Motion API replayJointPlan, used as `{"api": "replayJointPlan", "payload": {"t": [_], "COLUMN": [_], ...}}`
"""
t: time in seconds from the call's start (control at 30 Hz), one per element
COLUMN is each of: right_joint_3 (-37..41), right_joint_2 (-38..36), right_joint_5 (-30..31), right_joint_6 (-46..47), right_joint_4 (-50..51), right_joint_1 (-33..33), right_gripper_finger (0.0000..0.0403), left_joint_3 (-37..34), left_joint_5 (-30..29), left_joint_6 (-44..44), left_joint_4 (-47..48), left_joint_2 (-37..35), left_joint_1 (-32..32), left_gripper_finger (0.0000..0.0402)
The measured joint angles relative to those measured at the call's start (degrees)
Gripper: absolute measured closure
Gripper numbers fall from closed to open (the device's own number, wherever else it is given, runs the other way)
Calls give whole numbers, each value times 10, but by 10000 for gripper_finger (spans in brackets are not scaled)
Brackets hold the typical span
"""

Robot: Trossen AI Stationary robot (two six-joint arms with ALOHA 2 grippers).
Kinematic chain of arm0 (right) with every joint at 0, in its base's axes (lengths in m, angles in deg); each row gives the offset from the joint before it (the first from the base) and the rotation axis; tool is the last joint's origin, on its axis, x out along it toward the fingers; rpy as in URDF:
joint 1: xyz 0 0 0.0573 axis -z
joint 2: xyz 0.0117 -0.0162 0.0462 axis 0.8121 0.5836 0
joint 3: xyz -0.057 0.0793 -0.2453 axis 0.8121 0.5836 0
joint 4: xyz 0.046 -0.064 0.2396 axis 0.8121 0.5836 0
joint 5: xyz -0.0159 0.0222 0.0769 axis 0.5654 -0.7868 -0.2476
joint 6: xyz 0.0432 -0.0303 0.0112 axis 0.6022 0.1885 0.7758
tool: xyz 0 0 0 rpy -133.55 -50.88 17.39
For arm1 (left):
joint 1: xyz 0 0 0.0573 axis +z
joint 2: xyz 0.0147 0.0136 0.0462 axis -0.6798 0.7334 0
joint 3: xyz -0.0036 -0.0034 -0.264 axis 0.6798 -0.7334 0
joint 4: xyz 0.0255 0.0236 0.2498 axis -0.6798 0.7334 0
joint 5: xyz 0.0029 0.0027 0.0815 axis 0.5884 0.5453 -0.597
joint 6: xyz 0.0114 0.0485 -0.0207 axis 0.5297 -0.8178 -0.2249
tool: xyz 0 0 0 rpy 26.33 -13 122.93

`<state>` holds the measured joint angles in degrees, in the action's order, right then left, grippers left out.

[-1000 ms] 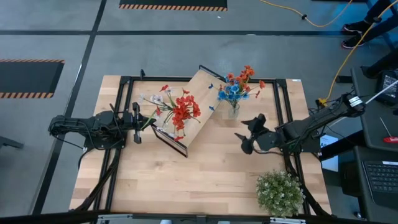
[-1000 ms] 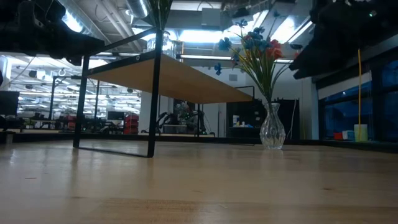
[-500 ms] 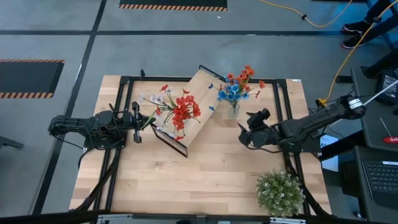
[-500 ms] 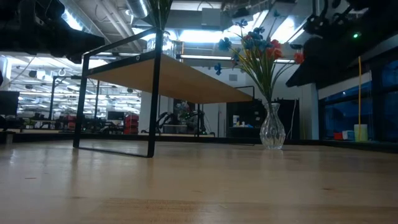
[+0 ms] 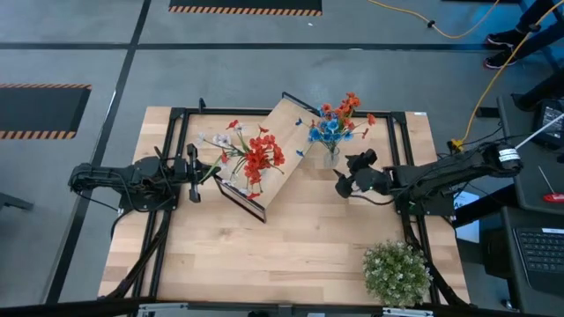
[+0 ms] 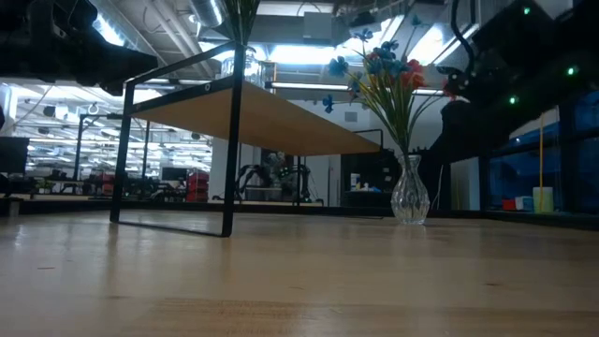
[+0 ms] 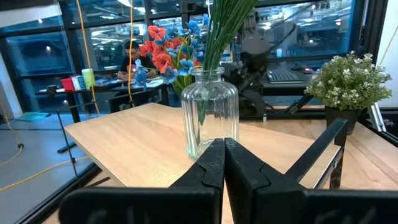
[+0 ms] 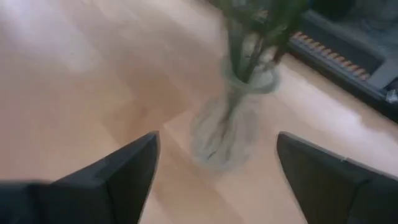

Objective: Pick and place flowers into a vace then onto a shelf
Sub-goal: Put the transparent flower vase with flowers on the shelf

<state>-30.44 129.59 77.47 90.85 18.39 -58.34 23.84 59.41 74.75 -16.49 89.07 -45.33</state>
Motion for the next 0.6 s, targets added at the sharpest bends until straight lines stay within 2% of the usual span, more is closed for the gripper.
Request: {"api": "replayJointPlan", "payload": {"t": [0.13,0.23,0.5,0.6], "right_joint_3": [42,64,74,74], "right_joint_2": [-12,-12,-10,-10], "right_joint_5": [-33,-35,-53,-95], "right_joint_6": [-52,-83,-97,-99], "right_joint_4": [-100,-148,-171,-184], "right_joint_1": [33,50,94,113], "right_gripper_finger": [79,79,79,79], "left_joint_3": [0,0,0,0], "left_joint_5": [0,0,0,0], "left_joint_6": [0,0,0,0], "left_joint_4": [0,0,0,0], "left_joint_2": [0,0,0,0], "left_joint_1": [0,0,0,0], "left_gripper_finger": [398,398,398,398]}}
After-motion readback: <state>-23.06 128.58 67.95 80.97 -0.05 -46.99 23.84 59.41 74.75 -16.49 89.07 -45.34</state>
